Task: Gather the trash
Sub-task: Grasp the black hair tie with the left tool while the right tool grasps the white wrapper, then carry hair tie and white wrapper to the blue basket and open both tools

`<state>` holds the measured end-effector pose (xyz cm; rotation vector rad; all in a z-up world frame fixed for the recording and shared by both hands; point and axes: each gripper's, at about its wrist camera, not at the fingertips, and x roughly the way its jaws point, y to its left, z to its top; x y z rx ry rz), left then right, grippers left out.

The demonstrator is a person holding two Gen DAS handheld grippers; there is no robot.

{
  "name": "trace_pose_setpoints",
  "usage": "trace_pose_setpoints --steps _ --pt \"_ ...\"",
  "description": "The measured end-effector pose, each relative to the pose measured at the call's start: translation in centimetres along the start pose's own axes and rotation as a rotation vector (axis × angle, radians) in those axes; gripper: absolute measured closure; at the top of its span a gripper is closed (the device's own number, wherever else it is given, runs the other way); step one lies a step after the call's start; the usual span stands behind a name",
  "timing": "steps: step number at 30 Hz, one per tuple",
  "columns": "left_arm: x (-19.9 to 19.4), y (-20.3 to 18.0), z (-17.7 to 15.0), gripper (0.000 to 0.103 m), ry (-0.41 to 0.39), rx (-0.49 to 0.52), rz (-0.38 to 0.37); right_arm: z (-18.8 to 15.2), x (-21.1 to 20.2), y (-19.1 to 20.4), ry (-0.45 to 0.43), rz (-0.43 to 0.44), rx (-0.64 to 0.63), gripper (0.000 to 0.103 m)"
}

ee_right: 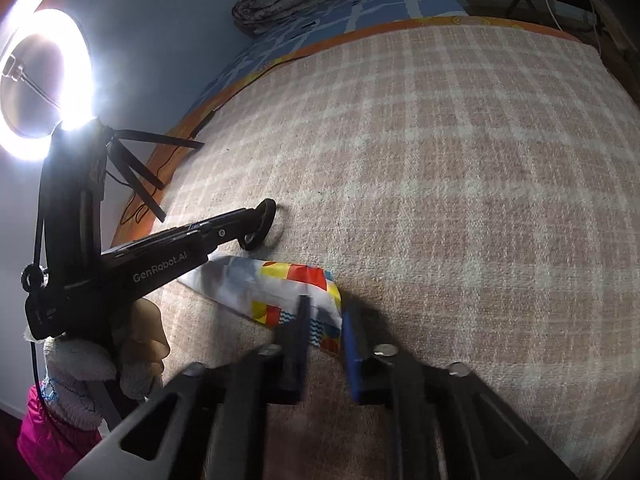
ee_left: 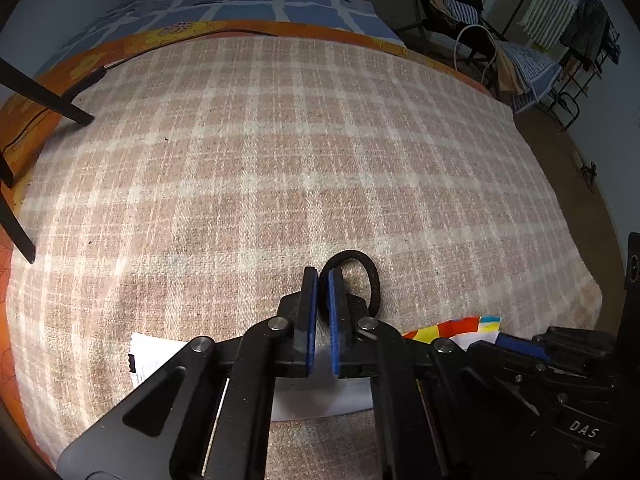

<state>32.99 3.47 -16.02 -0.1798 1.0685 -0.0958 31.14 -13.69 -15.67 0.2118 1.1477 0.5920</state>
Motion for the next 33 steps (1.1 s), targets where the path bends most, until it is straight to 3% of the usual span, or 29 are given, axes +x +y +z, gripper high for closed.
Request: trace_pose_setpoints --steps 9,20,33 --pt "-2.7 1.8 1.0 0.101 -0.068 -0.041 -0.008 0.9 -1.9 2.5 -0.073 -0.055 -0.074 0.103" --pt "-9.2 3.3 0.9 0.101 -0.160 -0.041 -0.002 -0.1 -8.6 5.6 -0.163 -0.130 -0.207 0.103" --pt "-18.8 2.6 -5.2 0.101 -0.227 -0.001 -0.001 -3.8 -17.2 8.3 -0.274 -0.106 -0.232 0.103"
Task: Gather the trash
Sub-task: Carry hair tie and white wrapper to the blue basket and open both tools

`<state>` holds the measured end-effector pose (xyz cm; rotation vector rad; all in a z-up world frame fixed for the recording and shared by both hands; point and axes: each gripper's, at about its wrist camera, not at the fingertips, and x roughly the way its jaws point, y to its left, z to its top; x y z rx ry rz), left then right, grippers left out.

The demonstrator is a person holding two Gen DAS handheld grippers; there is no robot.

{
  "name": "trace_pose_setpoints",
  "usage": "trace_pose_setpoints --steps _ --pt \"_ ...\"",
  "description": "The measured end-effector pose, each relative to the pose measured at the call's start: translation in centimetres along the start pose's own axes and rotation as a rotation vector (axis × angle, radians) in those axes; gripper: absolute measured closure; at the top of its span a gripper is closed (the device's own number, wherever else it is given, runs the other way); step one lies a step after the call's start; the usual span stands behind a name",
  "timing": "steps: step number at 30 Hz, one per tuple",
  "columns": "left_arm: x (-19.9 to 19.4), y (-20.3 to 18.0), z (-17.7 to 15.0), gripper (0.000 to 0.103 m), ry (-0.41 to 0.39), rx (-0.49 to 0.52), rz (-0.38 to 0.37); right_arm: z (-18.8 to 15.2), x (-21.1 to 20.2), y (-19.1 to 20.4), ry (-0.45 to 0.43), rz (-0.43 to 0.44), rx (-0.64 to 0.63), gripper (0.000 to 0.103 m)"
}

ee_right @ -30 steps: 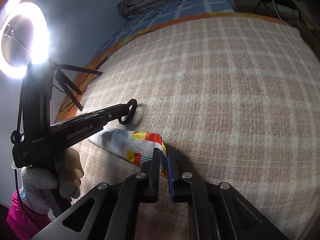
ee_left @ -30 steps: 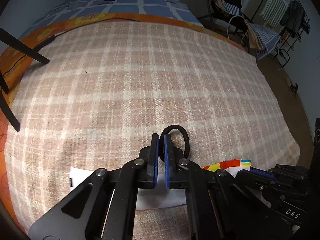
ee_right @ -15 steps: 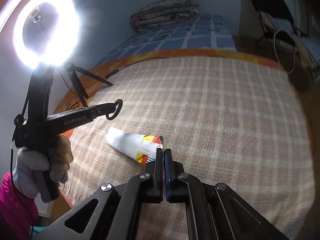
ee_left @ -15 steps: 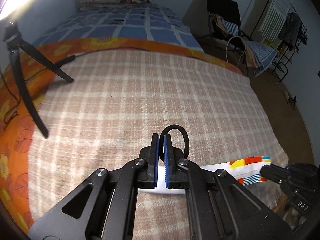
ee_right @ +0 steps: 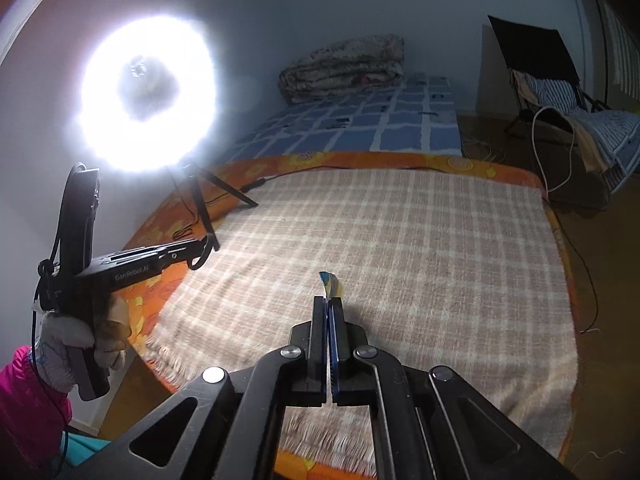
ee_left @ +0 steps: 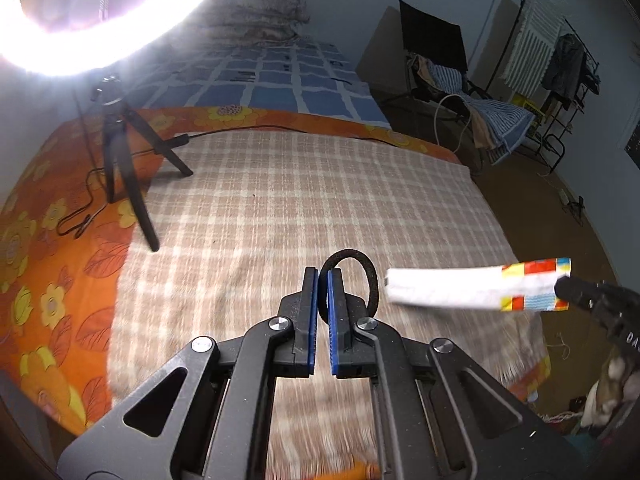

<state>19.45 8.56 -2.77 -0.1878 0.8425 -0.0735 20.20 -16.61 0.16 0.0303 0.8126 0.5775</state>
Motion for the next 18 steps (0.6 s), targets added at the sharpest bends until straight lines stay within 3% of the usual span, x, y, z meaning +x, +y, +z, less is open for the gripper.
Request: trace_pose_setpoints --steps 10,18 --pt "-6.5 -1.9 -4.7 0.101 -0.025 0.047 -0.006 -2.8 -6.1 2.4 -0.037 0.033 -0.027 0.103" --pt "-10.1 -2.8 -9.1 0.101 -0.027 0.075 -0.007 -7.0 -10.2 4.4 -0.007 0.074 -0.050 0.103"
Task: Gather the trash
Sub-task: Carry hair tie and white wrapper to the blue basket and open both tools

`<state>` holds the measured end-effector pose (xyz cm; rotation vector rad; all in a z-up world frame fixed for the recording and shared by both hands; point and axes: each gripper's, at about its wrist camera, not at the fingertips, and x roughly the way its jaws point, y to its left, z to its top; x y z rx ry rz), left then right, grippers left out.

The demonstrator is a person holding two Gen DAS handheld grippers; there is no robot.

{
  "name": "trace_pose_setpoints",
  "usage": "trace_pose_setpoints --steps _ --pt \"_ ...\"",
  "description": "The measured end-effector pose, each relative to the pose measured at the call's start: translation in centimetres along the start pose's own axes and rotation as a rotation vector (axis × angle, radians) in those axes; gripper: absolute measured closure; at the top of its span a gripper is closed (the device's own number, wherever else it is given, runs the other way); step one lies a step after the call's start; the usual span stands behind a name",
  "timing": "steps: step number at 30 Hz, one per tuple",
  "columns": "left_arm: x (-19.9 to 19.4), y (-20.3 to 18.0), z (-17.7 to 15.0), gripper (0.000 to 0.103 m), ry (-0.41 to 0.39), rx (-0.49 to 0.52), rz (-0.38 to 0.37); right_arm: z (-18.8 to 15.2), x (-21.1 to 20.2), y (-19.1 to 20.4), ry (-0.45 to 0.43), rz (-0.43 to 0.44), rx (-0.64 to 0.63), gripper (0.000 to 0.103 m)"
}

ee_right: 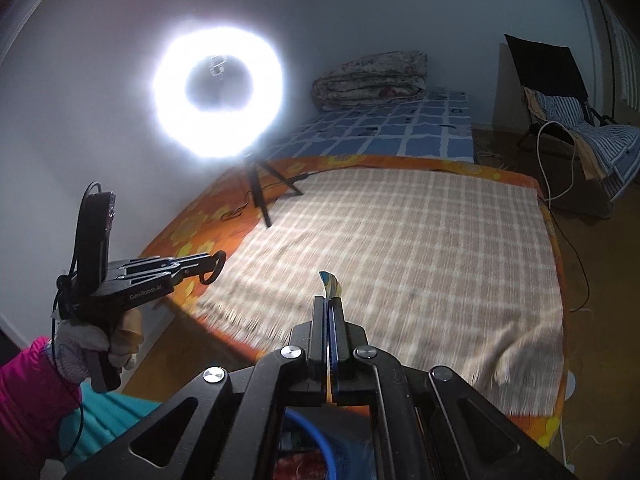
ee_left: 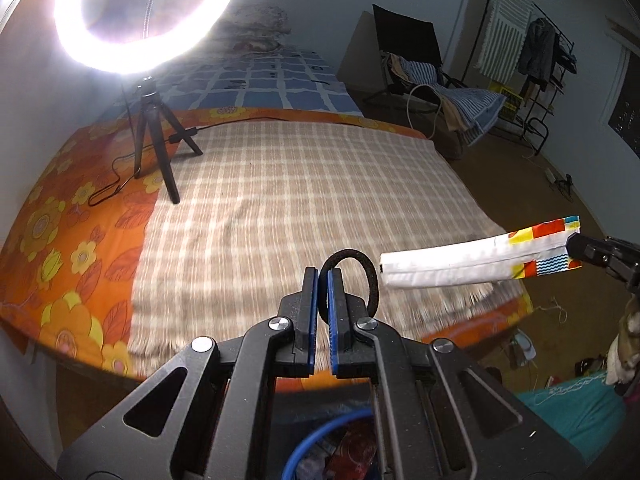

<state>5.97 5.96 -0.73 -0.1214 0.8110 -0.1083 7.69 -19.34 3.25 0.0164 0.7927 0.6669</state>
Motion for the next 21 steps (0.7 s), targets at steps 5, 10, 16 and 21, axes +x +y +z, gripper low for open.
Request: trace_pose_setpoints --steps 5,10,16,21 --pt "-1.3 -0.9 -2.7 0.101 0.005 0.019 0.006 -2.5 -1.6 1.4 0.034 0.023 -0.016 0.103" --pt "-2.1 -2.0 -5.3 0.101 0.014 0.054 0.011 -4.6 -3.2 2.7 0.056 0.039 -0.030 0.103" --pt "-2.4 -2.8 -8.1 0.101 0.035 0.077 0.001 -6.7 -4.3 3.6 0.087 0.045 -0.034 0.103" --pt "-2.2 -2.9 -9.8 0.101 0.059 0.081 -0.009 -8.5 -4.7 4.3 0.119 0.046 -0.041 0.103"
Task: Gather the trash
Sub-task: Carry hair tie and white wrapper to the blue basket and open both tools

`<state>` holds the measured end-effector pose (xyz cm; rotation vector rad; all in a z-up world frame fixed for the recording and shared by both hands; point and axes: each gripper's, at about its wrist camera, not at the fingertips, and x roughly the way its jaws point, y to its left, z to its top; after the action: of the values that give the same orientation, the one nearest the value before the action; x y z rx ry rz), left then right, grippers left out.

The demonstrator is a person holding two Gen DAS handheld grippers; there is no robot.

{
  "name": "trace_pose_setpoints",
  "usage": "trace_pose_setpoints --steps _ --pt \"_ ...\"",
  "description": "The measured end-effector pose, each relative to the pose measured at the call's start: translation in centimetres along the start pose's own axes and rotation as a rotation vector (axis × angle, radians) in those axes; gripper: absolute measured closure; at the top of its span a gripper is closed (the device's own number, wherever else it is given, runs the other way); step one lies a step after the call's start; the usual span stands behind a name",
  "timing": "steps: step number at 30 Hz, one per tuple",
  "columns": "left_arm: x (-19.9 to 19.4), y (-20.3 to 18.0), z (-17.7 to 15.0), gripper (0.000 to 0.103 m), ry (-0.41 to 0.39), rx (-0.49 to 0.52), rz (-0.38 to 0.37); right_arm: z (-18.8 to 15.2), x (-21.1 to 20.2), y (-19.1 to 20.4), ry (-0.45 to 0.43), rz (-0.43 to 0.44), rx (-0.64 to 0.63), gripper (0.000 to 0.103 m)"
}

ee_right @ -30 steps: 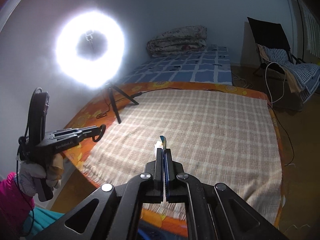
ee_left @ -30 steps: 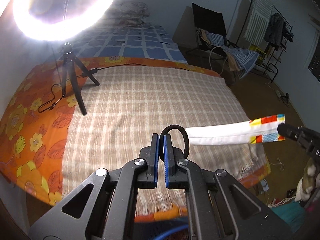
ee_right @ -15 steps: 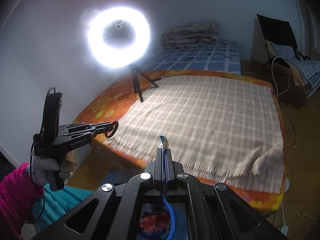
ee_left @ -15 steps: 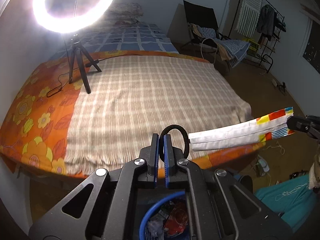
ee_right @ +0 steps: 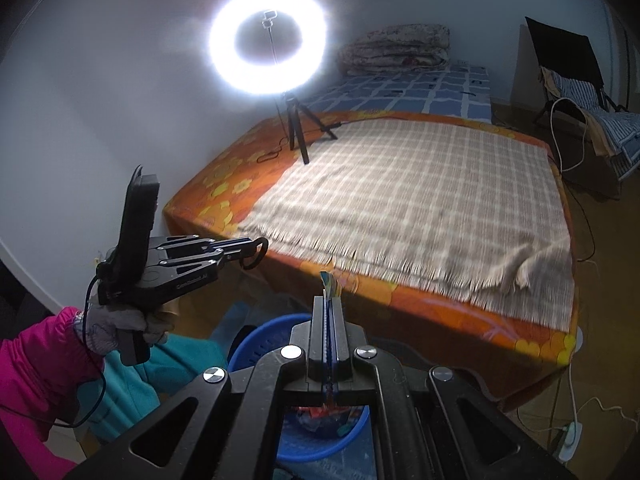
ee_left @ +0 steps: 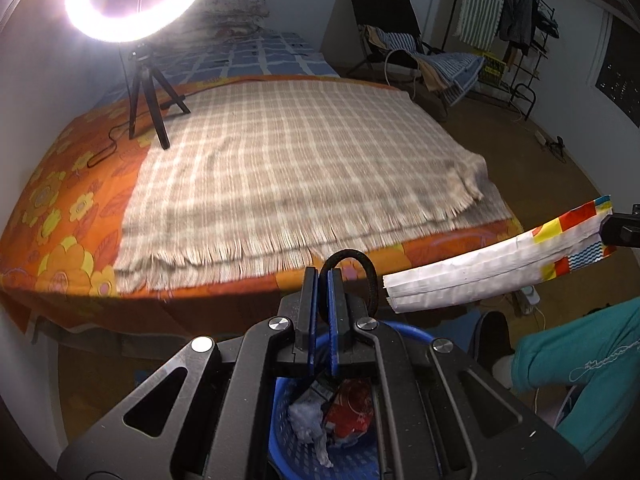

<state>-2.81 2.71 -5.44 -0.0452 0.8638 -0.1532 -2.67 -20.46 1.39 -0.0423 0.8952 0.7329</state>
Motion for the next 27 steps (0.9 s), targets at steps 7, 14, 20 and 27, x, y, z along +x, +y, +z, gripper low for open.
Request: trace_pose_setpoints --steps 7,14,20,27 --pt "0.8 -0.6 -2.5 0.101 0.046 0.014 -0.016 -2.6 0.9 0.4 0.054 -0.001 0.009 0.103" --pt "1.6 -1.7 -4.9 0.101 0.096 0.030 -0.033 -5.3 2.6 0.2 0.119 0.008 0.039 0.103" --pt "2.3 -2.2 -6.6 0.101 0.134 0.030 -0.042 -6.5 3.8 0.1 0.147 0.017 0.057 0.103" --pt "3.1 -2.3 -7.8 0.101 0.168 0.017 -0.047 -7.4 5.0 -0.1 0.177 0.027 0.081 0.103"
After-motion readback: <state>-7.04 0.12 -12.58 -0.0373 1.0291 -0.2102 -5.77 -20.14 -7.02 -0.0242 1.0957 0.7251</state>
